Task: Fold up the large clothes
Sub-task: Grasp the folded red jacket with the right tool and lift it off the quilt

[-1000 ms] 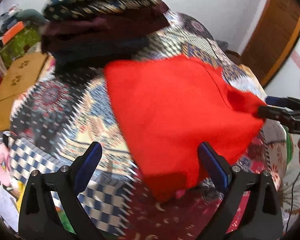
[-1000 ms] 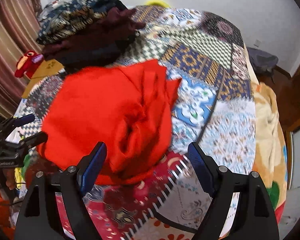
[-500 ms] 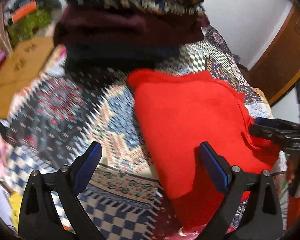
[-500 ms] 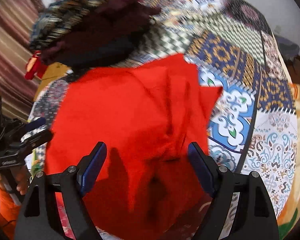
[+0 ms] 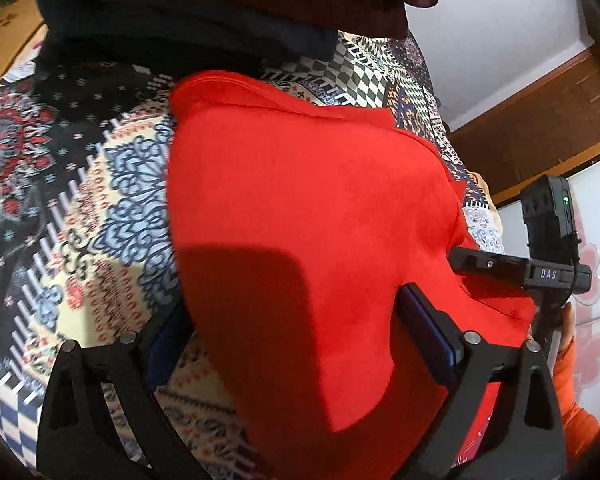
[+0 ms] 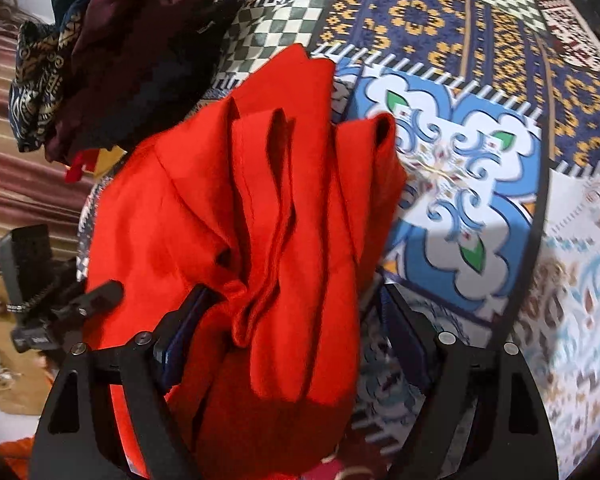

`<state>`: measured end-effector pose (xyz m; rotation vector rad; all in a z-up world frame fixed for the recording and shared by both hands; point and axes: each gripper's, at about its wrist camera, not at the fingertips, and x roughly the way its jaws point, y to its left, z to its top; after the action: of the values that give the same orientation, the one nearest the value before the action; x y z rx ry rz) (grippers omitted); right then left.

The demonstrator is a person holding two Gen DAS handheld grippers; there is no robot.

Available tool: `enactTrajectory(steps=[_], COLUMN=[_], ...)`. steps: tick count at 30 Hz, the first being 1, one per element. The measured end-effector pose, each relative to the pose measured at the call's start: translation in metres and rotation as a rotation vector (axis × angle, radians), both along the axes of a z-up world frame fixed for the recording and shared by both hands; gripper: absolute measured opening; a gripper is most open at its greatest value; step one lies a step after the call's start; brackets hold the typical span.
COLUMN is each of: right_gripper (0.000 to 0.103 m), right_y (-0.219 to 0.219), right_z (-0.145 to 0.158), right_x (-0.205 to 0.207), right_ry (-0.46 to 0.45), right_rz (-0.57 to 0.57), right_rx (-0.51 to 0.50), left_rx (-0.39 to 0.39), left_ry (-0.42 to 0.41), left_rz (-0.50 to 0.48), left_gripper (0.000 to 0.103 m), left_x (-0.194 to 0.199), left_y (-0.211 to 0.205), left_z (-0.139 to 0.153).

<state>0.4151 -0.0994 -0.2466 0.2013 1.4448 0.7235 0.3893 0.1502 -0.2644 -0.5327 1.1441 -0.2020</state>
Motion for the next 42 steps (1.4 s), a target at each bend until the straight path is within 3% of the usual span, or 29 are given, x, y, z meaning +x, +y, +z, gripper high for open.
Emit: enactTrajectory(steps=[4, 6, 8, 12, 14, 21, 25, 28, 35, 42], right_gripper=[0.081, 0.076, 0.059, 0.042, 0.036, 0.03, 0.029, 0.029, 0.029, 0.029], right_y=[0.008, 0.01, 0.014, 0.017, 0.016, 0.026, 0.04, 0.045, 0.048, 0.07], right_z=[-0.002, -0.002, -0.002, -0.004, -0.001, 0.04, 0.069, 0.093, 0.169, 0.255], right_x=[0.003, 0.0, -0.004, -0.006, -0.006, -0.034, -0.061, -0.075, -0.085, -0.069], right_ry=[0.013, 0.008, 0.013, 0.067, 0.071, -0.027, -0.112, -0.164, -0.309, -0.497], right_rz=[0.02, 0.029, 0.037, 0.021, 0.011, 0.04, 0.078, 0.076, 0.034, 0.011], right_rx=[0.034, 0.036, 0.048, 0.095, 0.096, 0.085, 0.075, 0.091, 0.203, 0.287], left_rx=[-0.023, -0.04, -0.061, -0.17, -0.242, -0.246, -0.088, -0.028, 0.035, 0.106], left_ry=[-0.005, -0.005, -0.008, -0.025, -0.011, -0.018, -0.063, -0.116, -0.285, -0.496], left_rz=[-0.01, -0.009, -0.005, 0.0, -0.014, 0.006, -0.024, -0.04, -0.042, -0.023], left_gripper=[0.1, 0.1, 0.1, 0.098, 0.083, 0.047, 0.039, 0.037, 0.036, 0.036], left_x=[0.004, 0.004, 0.002, -0.006, -0.01, -0.032, -0.05, -0.066, -0.095, -0.088], left_y=[0.001, 0.004, 0.008, 0.014, 0.012, 0.018, 0.006, 0.003, 0.017, 0.04], left_z=[-0.002, -0.004, -0.004, -0.005, -0.008, 0.008, 0.043, 0.07, 0.153, 0.258])
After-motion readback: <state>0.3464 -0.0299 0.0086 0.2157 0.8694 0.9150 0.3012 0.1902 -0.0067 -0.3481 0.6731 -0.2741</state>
